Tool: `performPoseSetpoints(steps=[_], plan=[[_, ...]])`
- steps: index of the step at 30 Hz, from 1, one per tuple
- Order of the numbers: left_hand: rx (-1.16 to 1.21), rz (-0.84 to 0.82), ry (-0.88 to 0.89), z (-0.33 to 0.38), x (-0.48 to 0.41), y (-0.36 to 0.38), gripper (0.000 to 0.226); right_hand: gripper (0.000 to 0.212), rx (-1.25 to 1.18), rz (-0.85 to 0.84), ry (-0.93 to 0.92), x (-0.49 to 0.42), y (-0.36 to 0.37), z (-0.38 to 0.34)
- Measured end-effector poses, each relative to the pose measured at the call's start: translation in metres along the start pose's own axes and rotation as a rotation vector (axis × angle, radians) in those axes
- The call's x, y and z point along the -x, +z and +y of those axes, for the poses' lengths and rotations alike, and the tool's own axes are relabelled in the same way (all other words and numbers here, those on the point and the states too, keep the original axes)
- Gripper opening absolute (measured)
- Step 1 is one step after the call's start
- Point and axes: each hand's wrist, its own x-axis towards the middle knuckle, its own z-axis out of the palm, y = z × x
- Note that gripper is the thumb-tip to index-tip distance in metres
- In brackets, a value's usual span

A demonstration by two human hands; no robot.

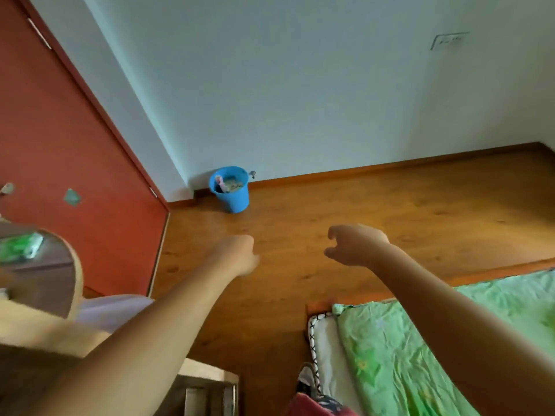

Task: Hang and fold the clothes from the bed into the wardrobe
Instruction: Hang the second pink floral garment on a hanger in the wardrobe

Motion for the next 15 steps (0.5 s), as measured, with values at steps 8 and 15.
performPoseSetpoints(steps=[8, 15], plan=[[-0.103, 0.007, 0.126, 0.069, -0.145, -0.038, 0.041, 0.037, -0.092, 0.044, 0.148, -0.082, -0.037, 0.067], [-0.211, -0.031, 0.341, 0.152, -0.24, -0.055, 0.048, 0.039, -0.174, 0.09, 0.338, -0.116, -0.047, 0.129]])
